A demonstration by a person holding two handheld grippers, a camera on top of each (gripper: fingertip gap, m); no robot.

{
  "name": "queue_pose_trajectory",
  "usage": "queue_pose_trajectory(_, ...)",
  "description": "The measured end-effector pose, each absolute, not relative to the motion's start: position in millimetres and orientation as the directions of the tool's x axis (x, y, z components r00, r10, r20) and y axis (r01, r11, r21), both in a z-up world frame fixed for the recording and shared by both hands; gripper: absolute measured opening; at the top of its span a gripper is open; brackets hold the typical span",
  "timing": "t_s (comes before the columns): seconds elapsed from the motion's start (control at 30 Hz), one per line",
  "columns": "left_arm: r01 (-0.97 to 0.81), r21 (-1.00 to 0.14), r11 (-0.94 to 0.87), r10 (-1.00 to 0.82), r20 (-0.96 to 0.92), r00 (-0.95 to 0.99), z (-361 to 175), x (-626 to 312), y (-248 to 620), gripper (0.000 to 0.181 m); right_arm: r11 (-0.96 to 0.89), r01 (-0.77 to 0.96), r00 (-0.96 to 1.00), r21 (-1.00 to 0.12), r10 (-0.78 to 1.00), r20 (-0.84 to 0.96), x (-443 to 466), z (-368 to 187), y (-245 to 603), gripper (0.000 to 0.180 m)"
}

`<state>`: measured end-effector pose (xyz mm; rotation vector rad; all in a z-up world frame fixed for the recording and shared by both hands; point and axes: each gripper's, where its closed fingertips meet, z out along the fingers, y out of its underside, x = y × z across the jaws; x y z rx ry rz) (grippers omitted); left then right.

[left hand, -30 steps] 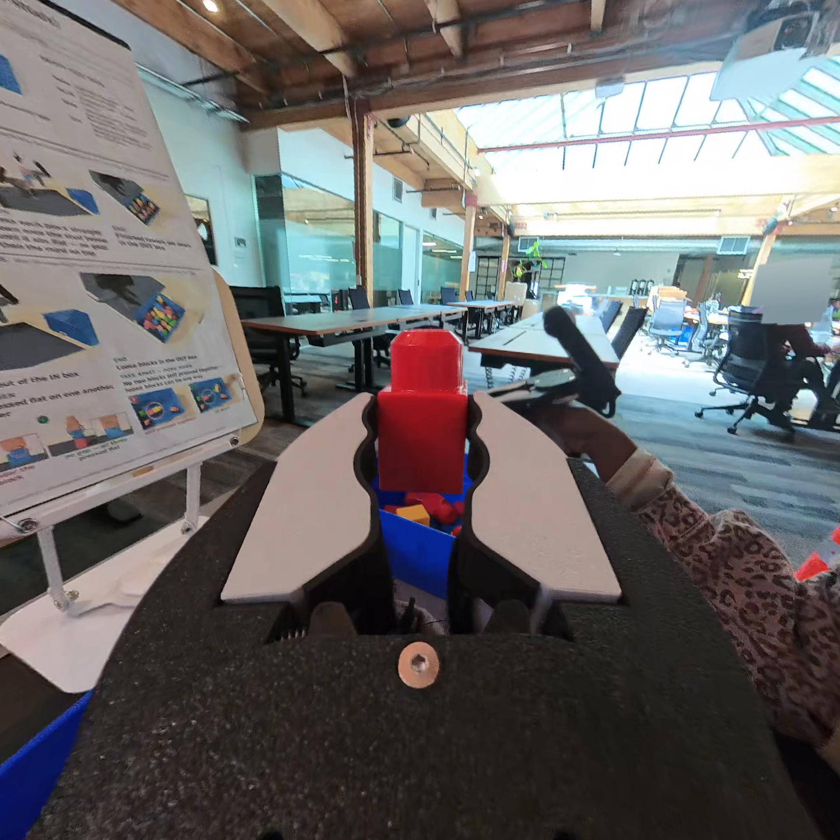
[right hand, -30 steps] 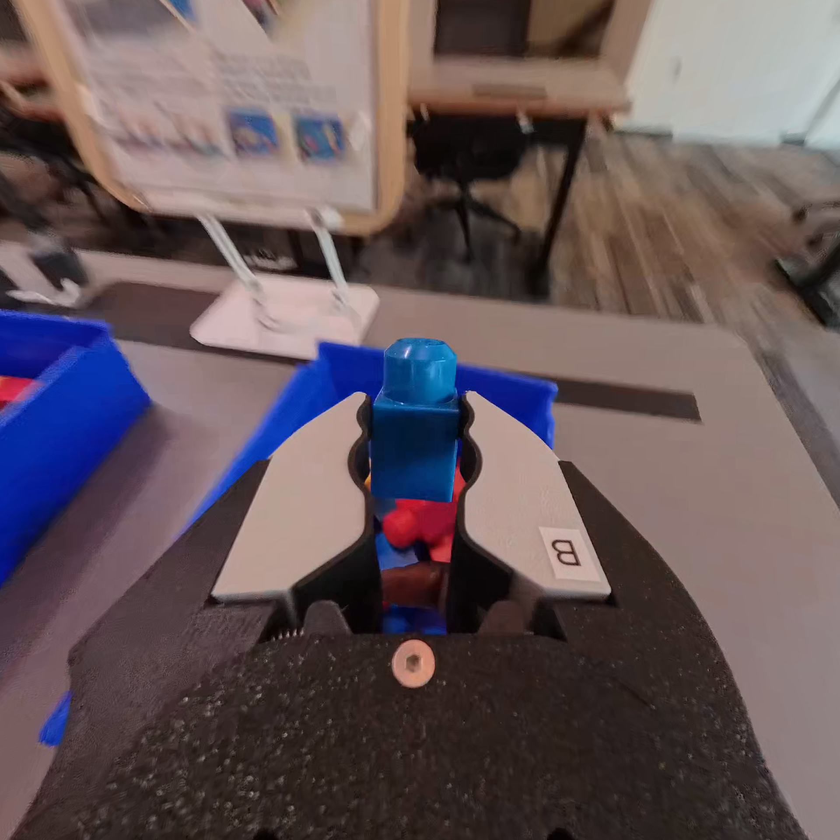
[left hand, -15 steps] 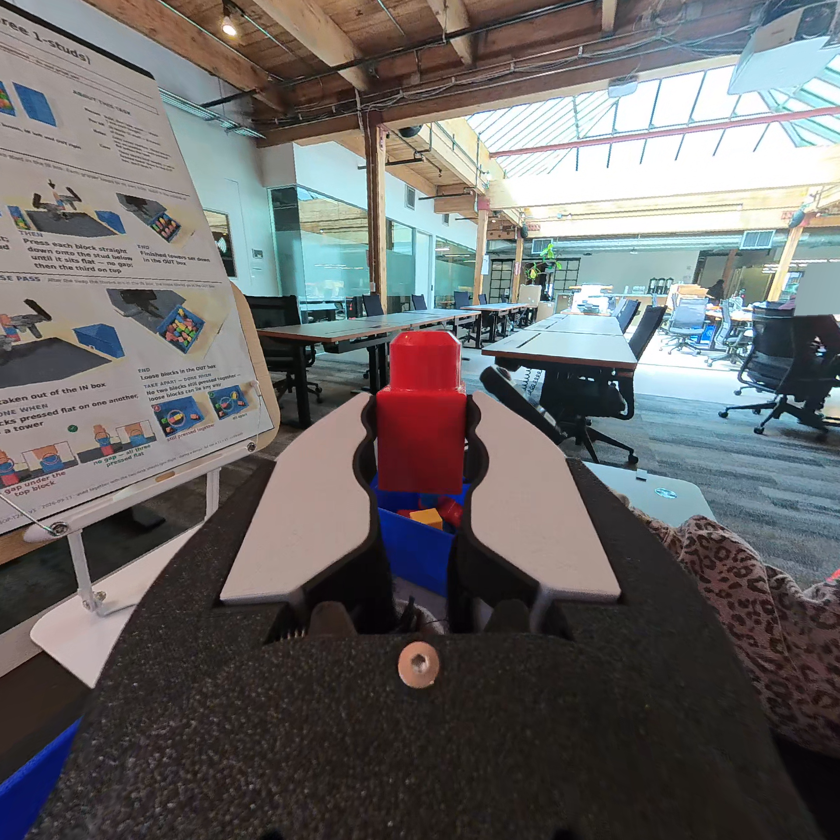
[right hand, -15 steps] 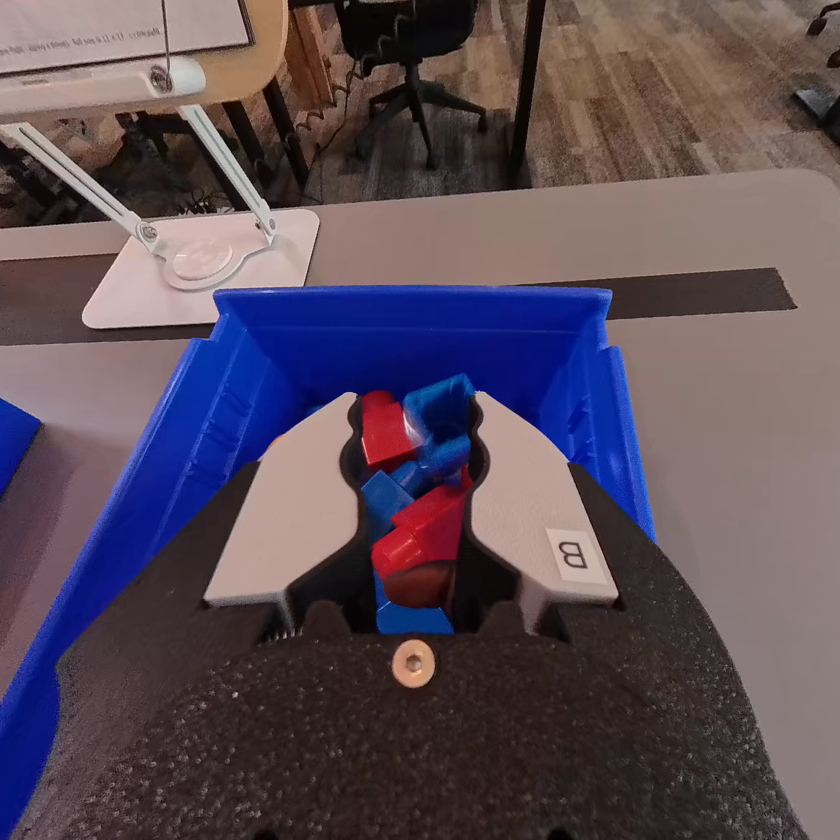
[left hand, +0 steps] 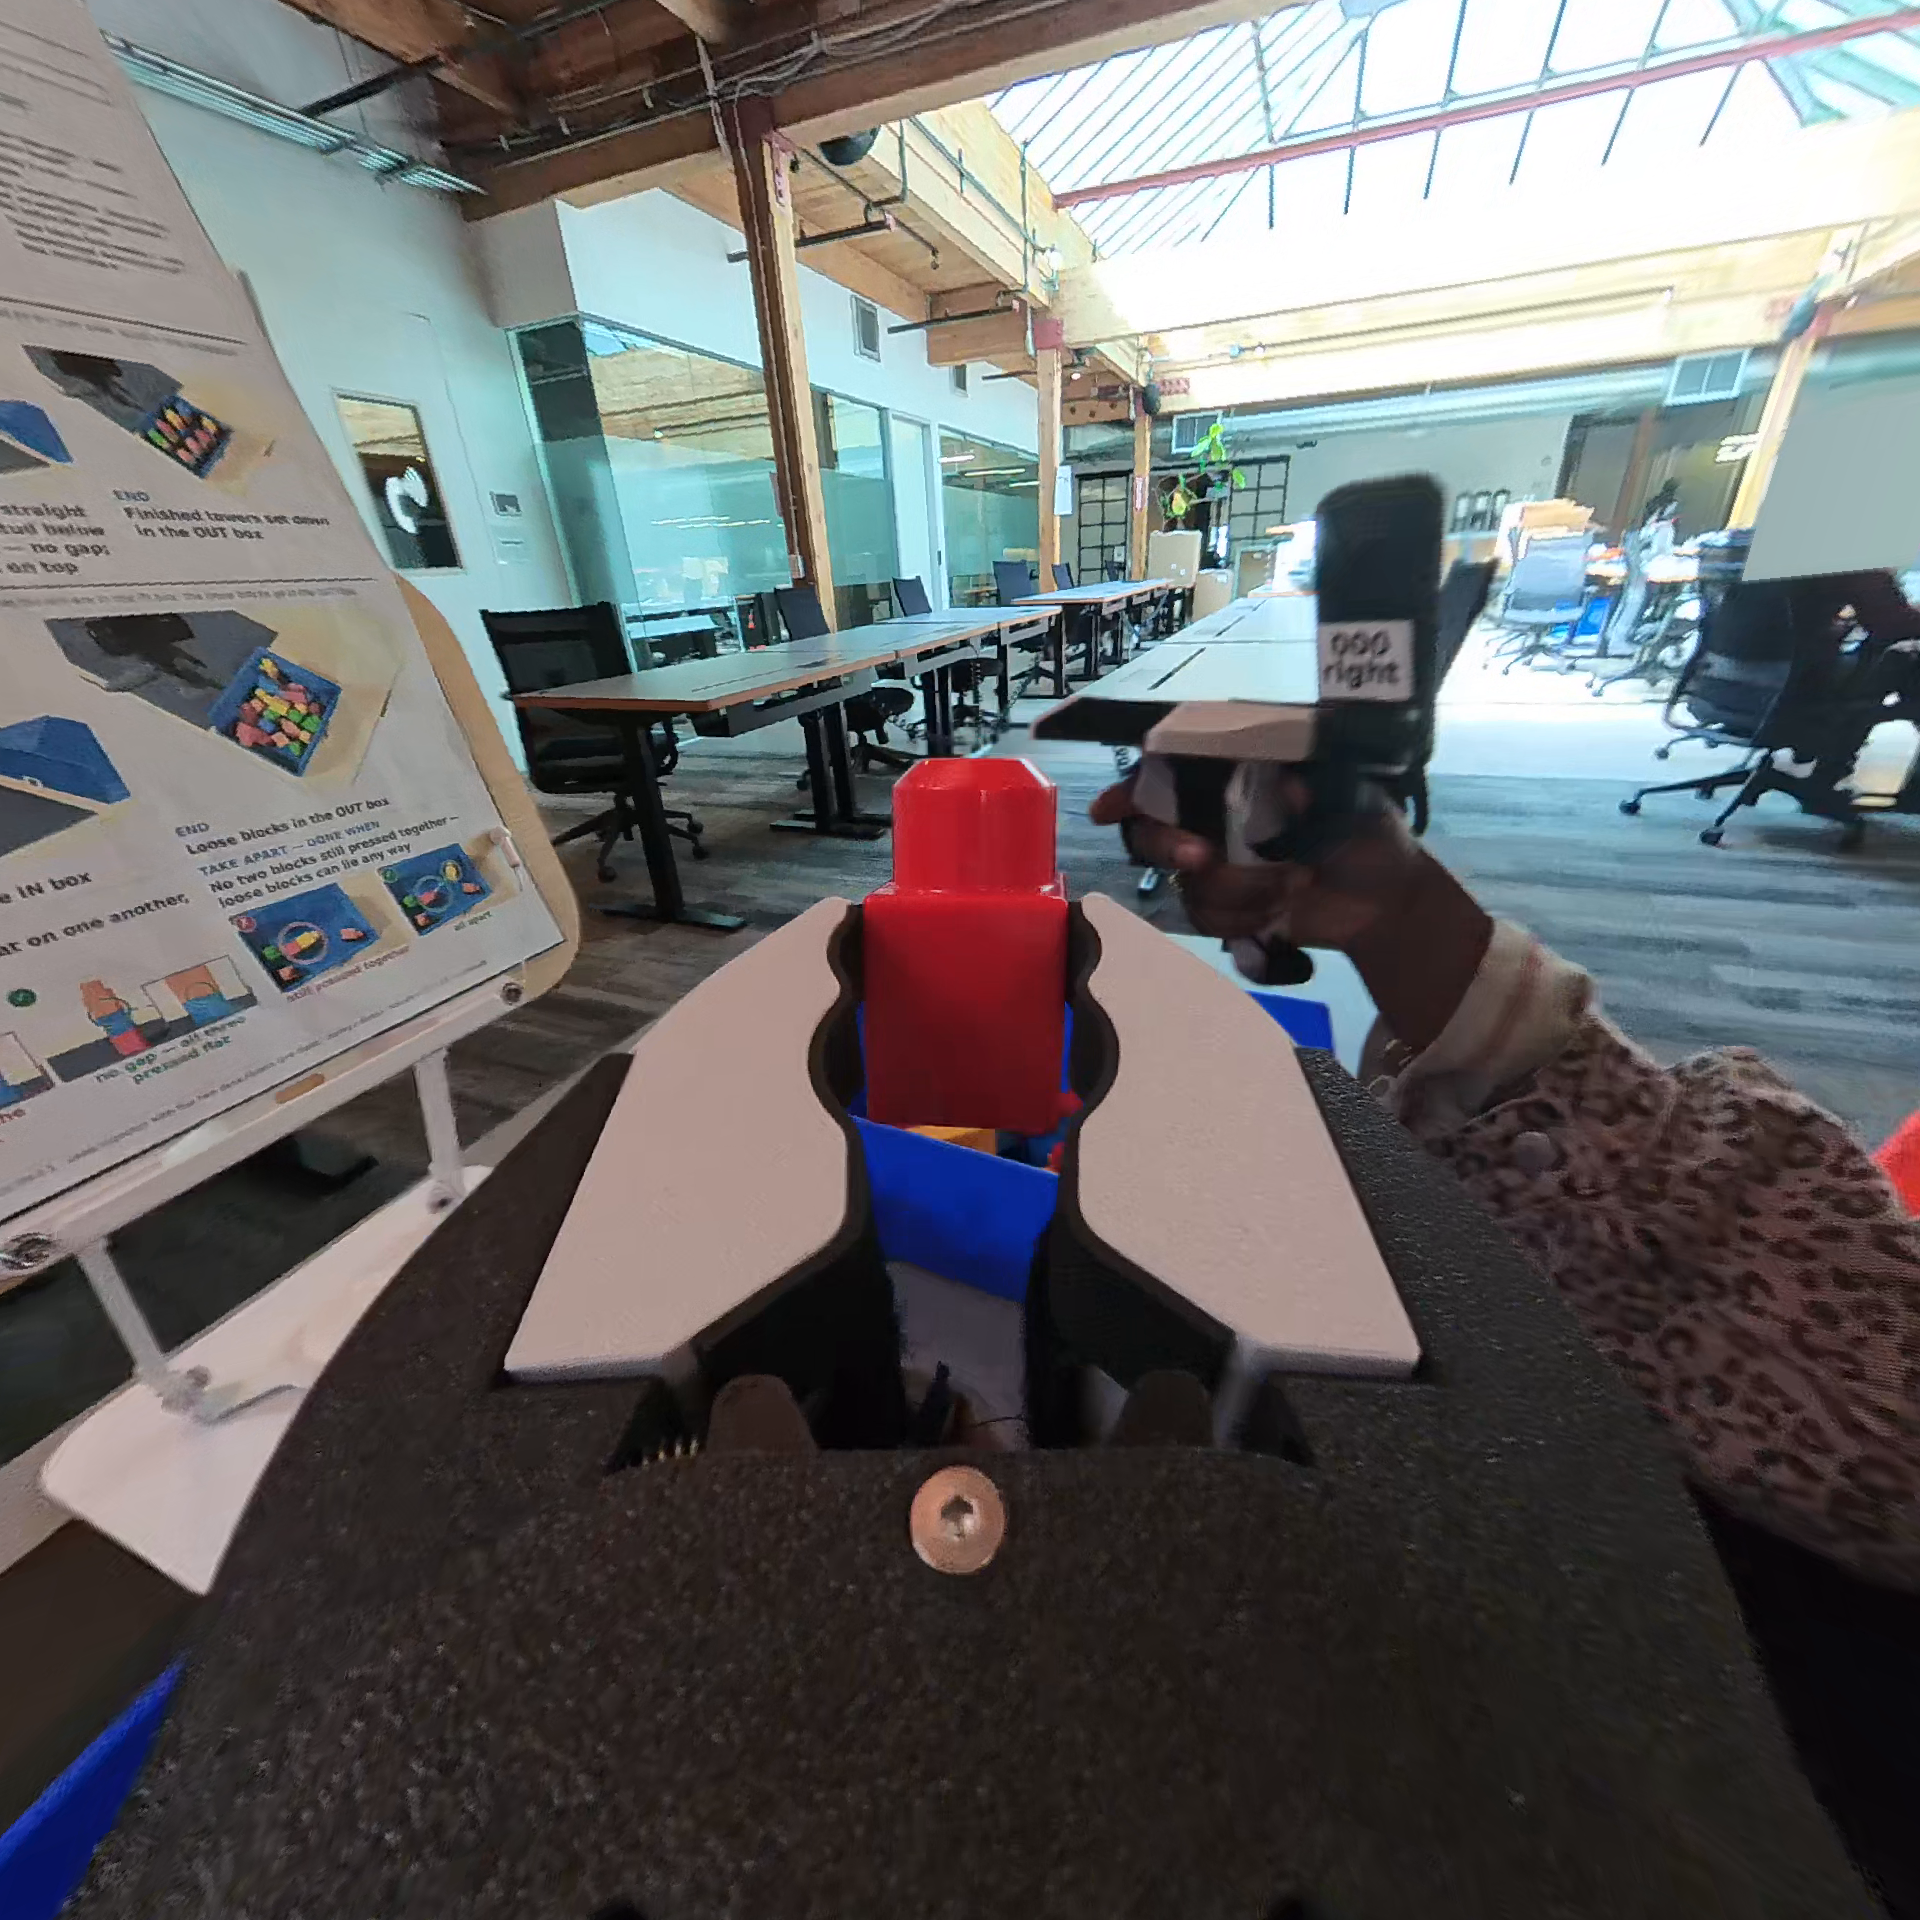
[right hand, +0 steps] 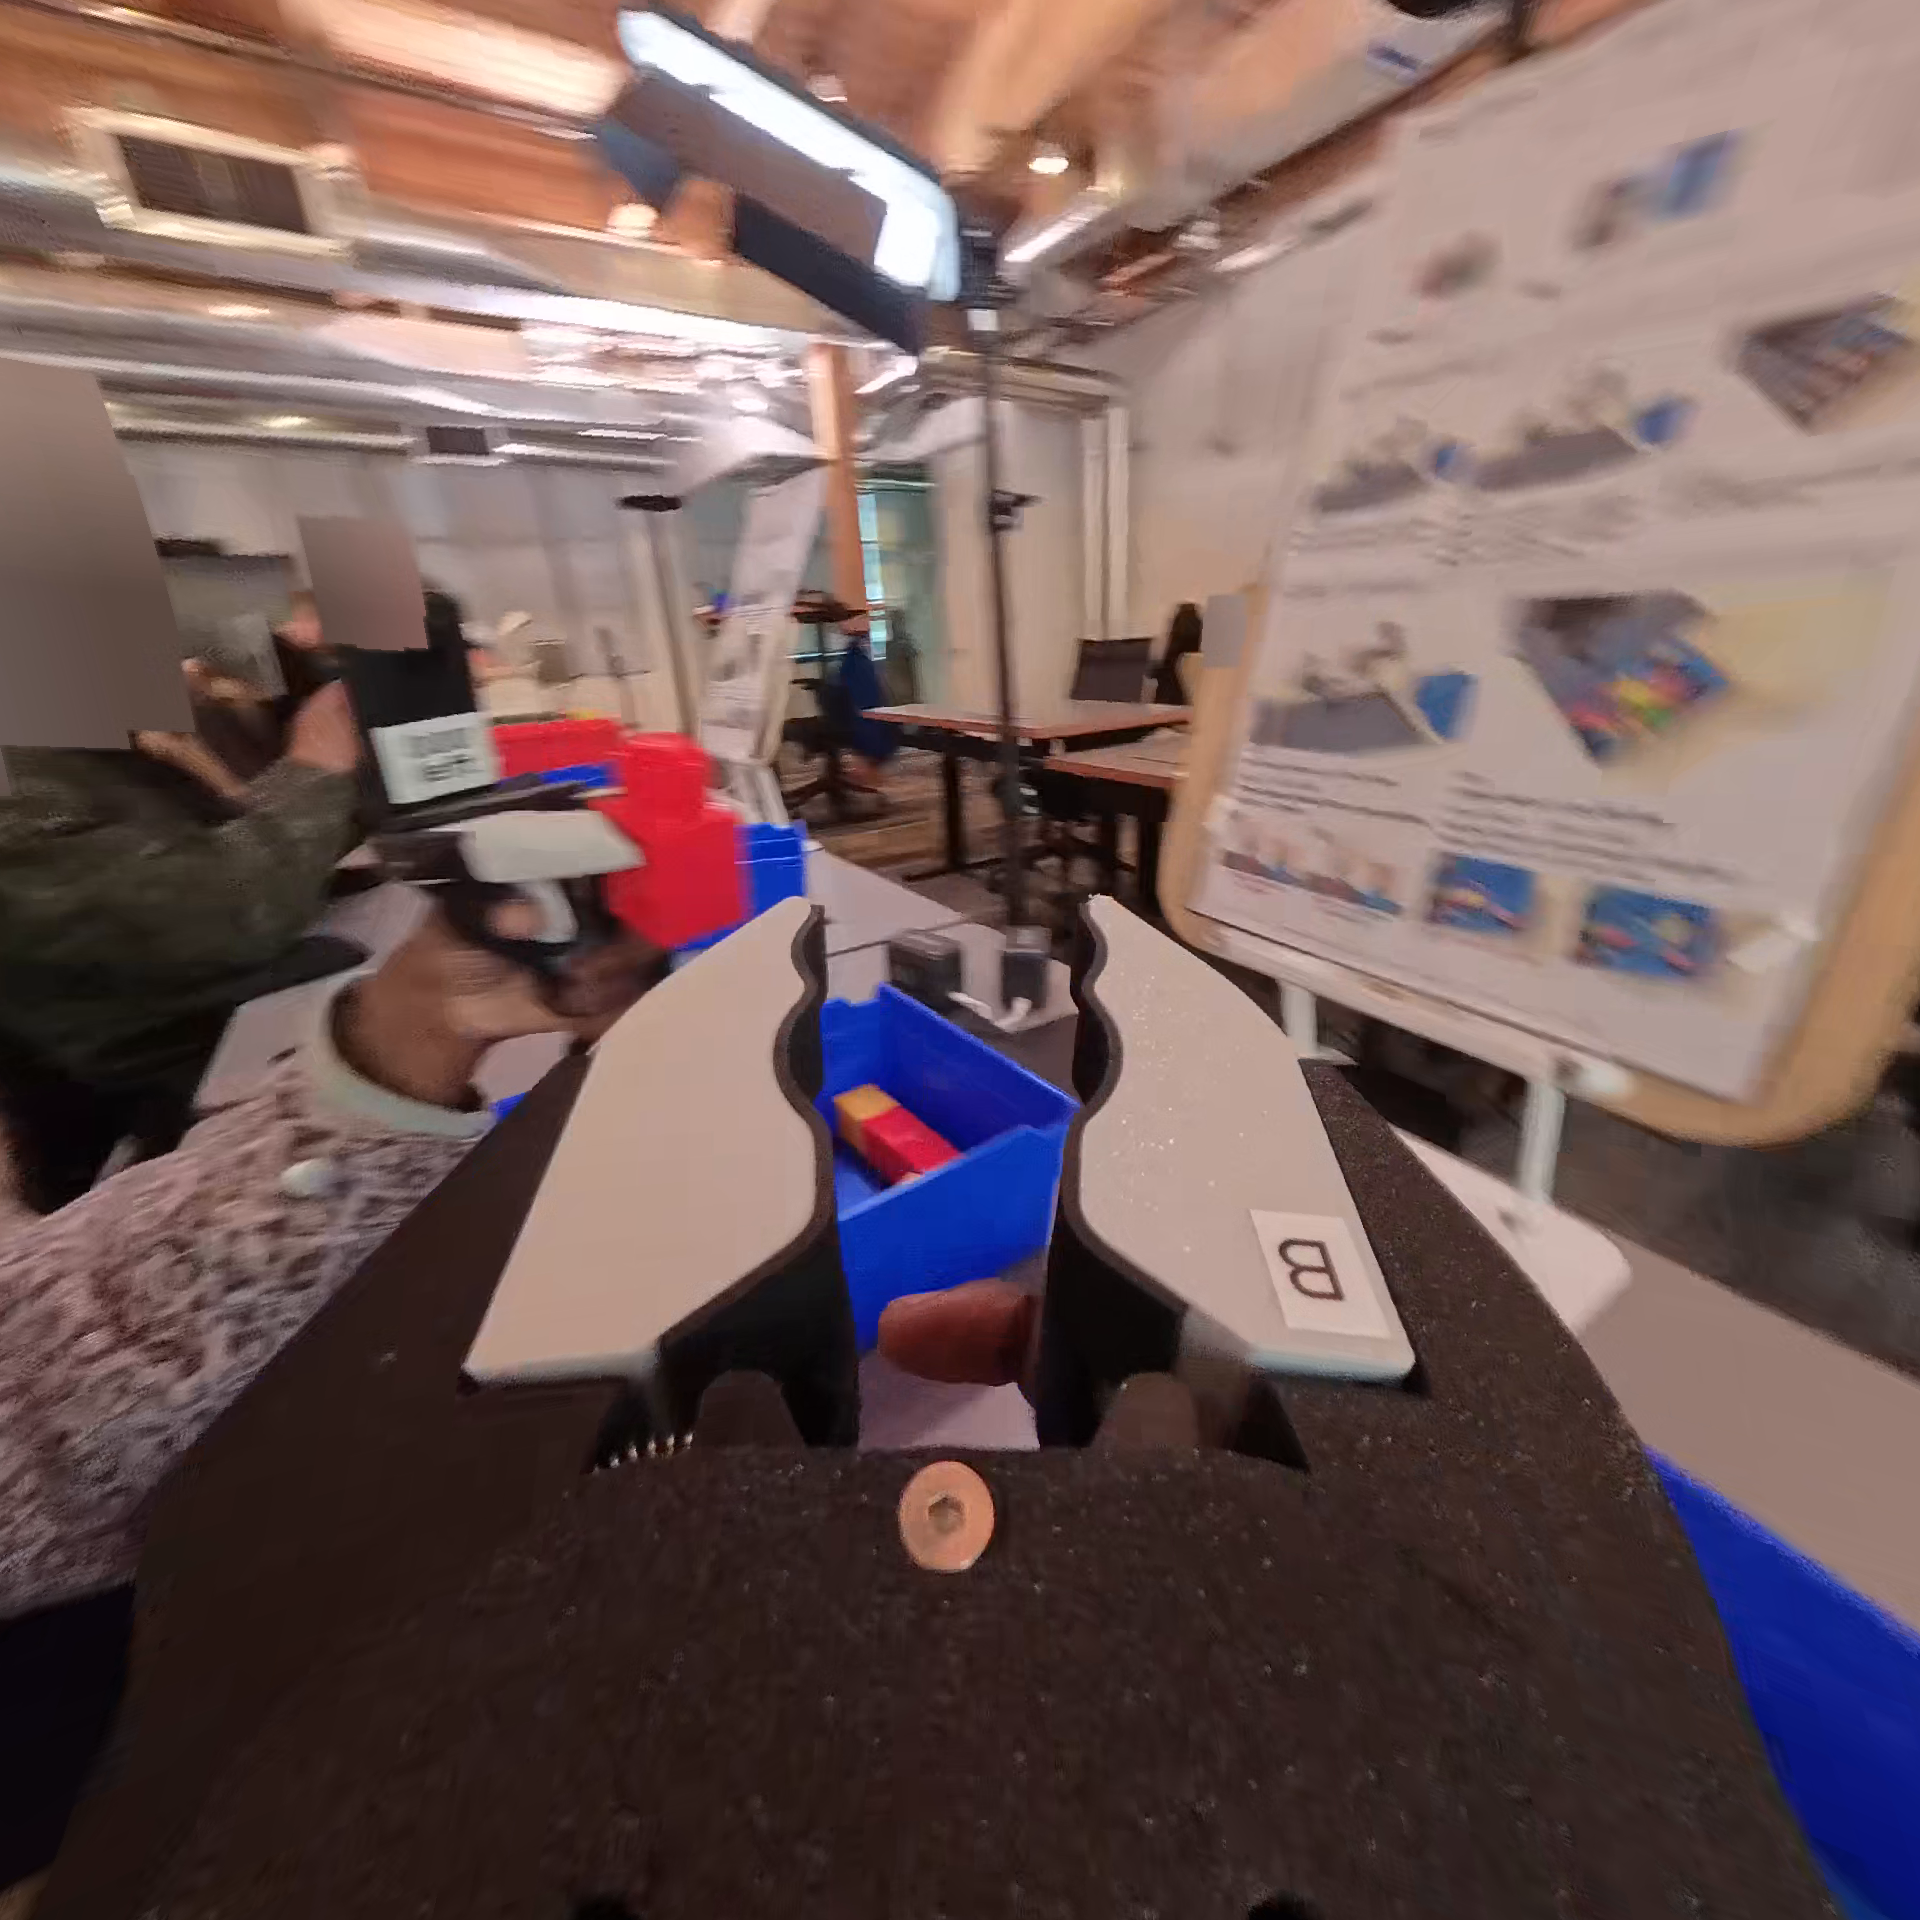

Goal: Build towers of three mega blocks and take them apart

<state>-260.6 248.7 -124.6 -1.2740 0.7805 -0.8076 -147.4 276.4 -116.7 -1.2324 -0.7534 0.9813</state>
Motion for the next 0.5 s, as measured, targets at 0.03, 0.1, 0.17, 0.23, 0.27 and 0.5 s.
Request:
queue_pose_trajectory(0.03, 0.058, -0.989, 0.139, -0.845, -0.088, 0.527, -125, -259, 250, 0.036, 0.066, -0.174, 0.372, -0.982, 0.928, -0.004, -160, -111, 263, 0.044)
queue_pose_trajectory(0.1, -0.026, -0.977, 0.212, -0.800, -0.189, 0.570, -126, -254, 252, 0.036, 0.093, -0.116, 0.327, -0.989, 0.944, 0.050, -184, -108, 245, 0.045)
queue_pose_trajectory(0.17, -0.154, -0.938, 0.311, -0.695, -0.335, 0.636, -125, -254, 257, 0.036, 0.094, -0.072, 0.342, -0.993, 0.938, 0.064, -204, -107, 242, 0.045)
queue_pose_trajectory(0.23, -0.323, -0.856, 0.404, -0.553, -0.510, 0.659, -126, -253, 261, 0.036, 0.070, -0.055, 0.357, -0.996, 0.933, 0.046, -221, -108, 241, 0.046)
queue_pose_trajectory(0.27, -0.406, -0.800, 0.441, -0.474, -0.592, 0.652, -126, -252, 262, 0.036, 0.061, -0.050, 0.365, -0.997, 0.930, 0.039, -229, -109, 242, 0.046)
queue_pose_trajectory(0.5, -0.635, -0.553, 0.539, -0.237, -0.824, 0.515, -130, -230, 260, 0.036, 0.004, 0.047, 0.425, -0.999, 0.905, 0.023, -253, -130, 255, 0.038)
